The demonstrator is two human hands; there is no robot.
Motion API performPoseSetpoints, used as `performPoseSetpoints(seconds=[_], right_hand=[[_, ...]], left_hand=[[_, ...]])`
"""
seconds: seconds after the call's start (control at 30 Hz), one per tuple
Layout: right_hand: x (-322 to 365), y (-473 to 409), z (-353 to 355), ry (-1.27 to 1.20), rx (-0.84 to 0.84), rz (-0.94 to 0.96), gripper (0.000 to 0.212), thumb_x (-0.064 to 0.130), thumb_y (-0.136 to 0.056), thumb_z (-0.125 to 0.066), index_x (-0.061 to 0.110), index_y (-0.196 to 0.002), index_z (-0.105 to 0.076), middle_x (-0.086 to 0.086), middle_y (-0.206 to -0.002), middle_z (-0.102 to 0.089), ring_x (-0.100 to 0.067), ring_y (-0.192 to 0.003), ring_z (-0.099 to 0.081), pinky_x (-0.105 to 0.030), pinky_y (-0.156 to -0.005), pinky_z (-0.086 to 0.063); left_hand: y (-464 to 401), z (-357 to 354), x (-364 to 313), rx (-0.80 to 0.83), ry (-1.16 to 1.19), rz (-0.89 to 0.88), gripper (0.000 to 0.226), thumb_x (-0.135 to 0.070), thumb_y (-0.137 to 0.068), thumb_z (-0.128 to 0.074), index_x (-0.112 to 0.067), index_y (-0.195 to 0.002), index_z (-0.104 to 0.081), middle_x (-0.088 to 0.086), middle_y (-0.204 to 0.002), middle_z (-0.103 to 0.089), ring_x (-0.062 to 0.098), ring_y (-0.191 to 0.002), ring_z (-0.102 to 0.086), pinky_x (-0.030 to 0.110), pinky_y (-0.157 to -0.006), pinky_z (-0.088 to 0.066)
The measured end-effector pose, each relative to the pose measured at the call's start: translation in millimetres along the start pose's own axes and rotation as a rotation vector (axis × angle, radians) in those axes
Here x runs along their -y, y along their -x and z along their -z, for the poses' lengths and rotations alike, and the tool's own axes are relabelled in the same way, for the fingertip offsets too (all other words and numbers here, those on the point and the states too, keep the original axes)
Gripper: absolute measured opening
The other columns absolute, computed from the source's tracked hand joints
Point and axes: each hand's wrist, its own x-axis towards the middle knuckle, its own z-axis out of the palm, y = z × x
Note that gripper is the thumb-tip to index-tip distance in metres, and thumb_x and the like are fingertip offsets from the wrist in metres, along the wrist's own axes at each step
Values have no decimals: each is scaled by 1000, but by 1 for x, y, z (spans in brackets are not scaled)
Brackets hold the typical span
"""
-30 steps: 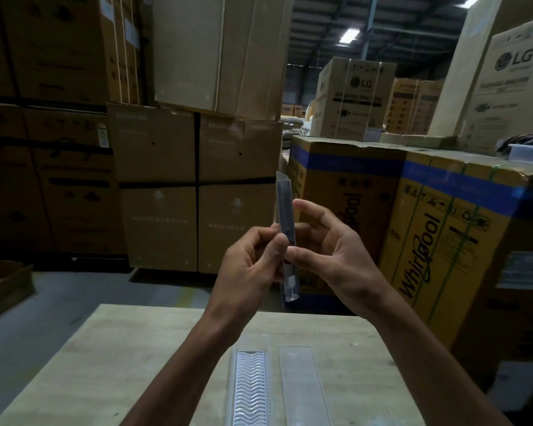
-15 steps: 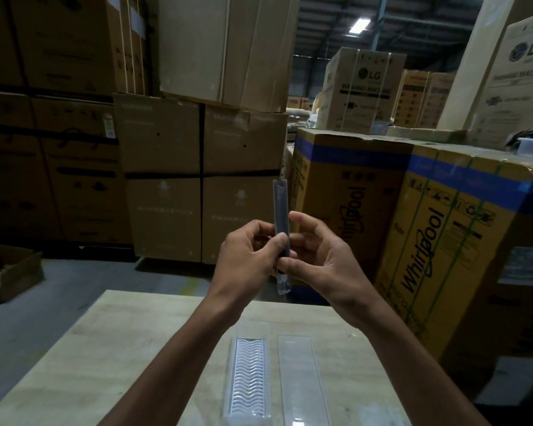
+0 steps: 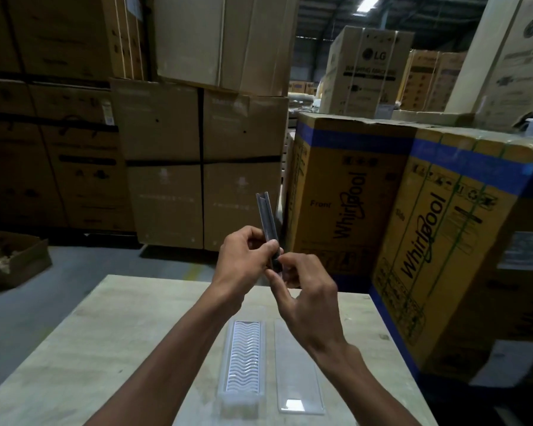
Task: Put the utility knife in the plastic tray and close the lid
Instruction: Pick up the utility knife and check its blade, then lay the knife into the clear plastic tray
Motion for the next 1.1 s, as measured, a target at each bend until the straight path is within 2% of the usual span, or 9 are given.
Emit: performPoseSetpoints(seconds=[0.13,0.27,0.4,0.53,0.7,0.93,1.1], right_hand=[[-9,9,-3,68,6,38,35,31,-94,-68,20,-126,-59,-2,-100,-63,-9,-81,-61,-28,-69,-58],[-18,16,-3,130,32,45,35,28,-95,-68,18,-128,-59,-3,-101,-68,-16,-86,-63,-34,-69,-58],[-25,22,-3,203,35,58,31,23,-92,-73,14,-120,-65,-6,-101,-72,-19,-87,-65,-34,-72,-59],[-34,30,-6,292,57,46,28,26,-89,-75,14,-114,-69,-5,-95,-74,-20,-81,-64,-32,-68,-56],[-45,44,-17,282,100,-3,18,27,-90,-75,16,-103,-70,-3,-89,-75,-20,-75,-66,-34,-65,-56],[-57,63,-53,296,148,-101,12,25,-90,-73,16,-96,-66,-3,-74,-71,-23,-63,-63,-39,-55,-55],[-64,76,-84,304,191,-196,11,25,-90,-71,17,-91,-63,-3,-70,-70,-27,-61,-62,-41,-53,-52]], left_hand=[[-1,-8,9,-33,-13,46,5,-15,-91,-70,-15,-87,-67,13,-83,-74,28,-78,-76,44,-71,-64],[-1,-15,18,-54,-29,65,6,-16,-90,-71,-14,-86,-66,15,-85,-75,25,-76,-75,42,-69,-63],[-1,-23,28,-42,-21,88,5,-16,-92,-69,-16,-88,-66,13,-88,-77,26,-83,-77,42,-71,-64],[-1,-30,39,-45,-25,124,3,-14,-92,-68,-13,-89,-67,12,-84,-77,25,-78,-76,38,-66,-62],[4,-35,61,-52,-74,166,2,-14,-92,-68,-13,-92,-69,13,-86,-75,19,-73,-71,30,-61,-58],[-5,-24,104,-14,-152,255,7,-15,-88,-71,-9,-85,-71,10,-76,-73,19,-64,-69,40,-67,-65],[-12,-9,128,29,-233,290,13,-23,-94,-64,-13,-98,-70,9,-86,-75,22,-75,-74,45,-76,-65]])
